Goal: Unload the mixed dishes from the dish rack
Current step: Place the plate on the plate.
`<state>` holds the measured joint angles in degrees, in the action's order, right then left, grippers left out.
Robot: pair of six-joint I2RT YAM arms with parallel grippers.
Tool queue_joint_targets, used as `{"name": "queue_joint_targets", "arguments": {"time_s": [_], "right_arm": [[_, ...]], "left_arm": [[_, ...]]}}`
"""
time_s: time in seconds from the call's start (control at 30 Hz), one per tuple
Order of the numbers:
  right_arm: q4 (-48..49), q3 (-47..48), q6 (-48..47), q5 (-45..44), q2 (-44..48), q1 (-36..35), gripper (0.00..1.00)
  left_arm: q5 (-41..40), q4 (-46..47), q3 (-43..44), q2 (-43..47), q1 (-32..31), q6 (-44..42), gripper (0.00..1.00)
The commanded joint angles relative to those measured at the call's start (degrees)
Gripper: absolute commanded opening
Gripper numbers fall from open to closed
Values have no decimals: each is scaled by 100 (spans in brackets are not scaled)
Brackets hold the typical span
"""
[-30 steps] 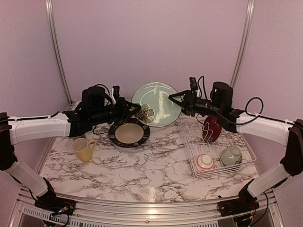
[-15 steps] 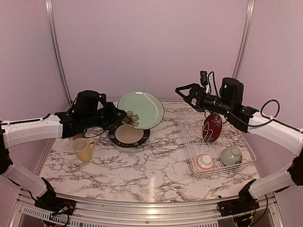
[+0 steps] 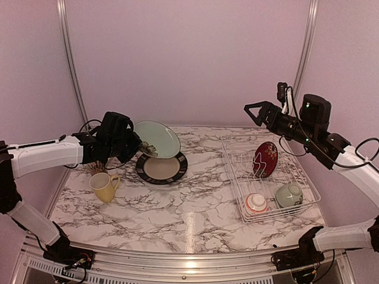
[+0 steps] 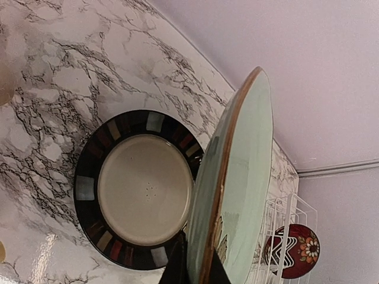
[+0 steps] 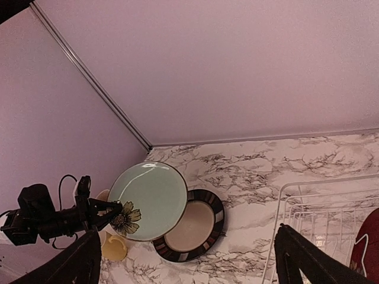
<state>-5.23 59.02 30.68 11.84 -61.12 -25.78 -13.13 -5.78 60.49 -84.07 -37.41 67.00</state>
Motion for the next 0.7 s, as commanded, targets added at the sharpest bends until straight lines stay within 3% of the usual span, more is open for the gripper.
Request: {"name": "queue_joint_targets", "arguments": {"time_s": [0.0,0.67], "right_arm": [[-404,127,-244,-232,129,60,99],[-689,120,-448,-583,371,60,99]], "left_arm": [[-648,275,444,-280,76,318,0],[-238,193,836,-1524,269,482,0]]}}
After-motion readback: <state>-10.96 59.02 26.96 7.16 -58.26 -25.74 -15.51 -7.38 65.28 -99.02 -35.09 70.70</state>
